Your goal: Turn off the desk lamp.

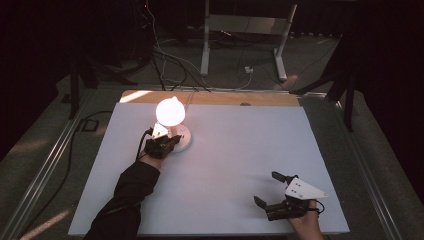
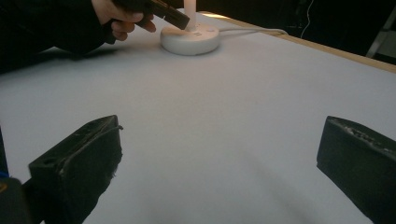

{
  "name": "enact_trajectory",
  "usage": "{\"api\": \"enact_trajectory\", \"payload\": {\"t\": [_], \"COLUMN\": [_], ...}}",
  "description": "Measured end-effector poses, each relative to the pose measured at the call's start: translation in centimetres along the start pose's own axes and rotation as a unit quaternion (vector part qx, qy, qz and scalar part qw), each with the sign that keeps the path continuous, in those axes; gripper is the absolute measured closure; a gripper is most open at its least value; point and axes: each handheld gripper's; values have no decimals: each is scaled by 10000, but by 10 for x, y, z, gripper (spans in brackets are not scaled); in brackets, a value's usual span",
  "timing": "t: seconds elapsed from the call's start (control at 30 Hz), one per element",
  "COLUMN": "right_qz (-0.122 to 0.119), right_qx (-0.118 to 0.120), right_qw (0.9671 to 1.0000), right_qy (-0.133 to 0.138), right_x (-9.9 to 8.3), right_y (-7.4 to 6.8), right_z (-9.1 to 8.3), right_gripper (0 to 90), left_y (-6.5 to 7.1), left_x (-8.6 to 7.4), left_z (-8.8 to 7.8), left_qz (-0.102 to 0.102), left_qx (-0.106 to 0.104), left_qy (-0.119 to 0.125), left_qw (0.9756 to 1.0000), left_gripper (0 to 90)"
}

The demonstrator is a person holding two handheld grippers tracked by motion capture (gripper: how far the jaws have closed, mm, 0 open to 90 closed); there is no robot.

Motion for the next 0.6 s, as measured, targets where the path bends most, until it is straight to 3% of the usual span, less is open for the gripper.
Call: {"api": "enact_trajectory", "payload": {"t": [0.6], "right_qz": [2], "right_qx": [5], "right_qw": [10000], "right_qy": [-6], "right_x": [0], "right_y": [0], "right_z": [0], "right_gripper": [0], "left_y": [1], "left_x": [-4], "left_z": [6], "left_qz": [0], "left_qx": [-49], "left_qy": [-71], "left_qw": [10000], "left_gripper": [900]}}
Point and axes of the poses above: each handheld gripper's, and its own axes: z roughly forward along the jaws, x roughly out of its top, y roughly to its right, and after that the axes turned 1 degree about y, right-handed
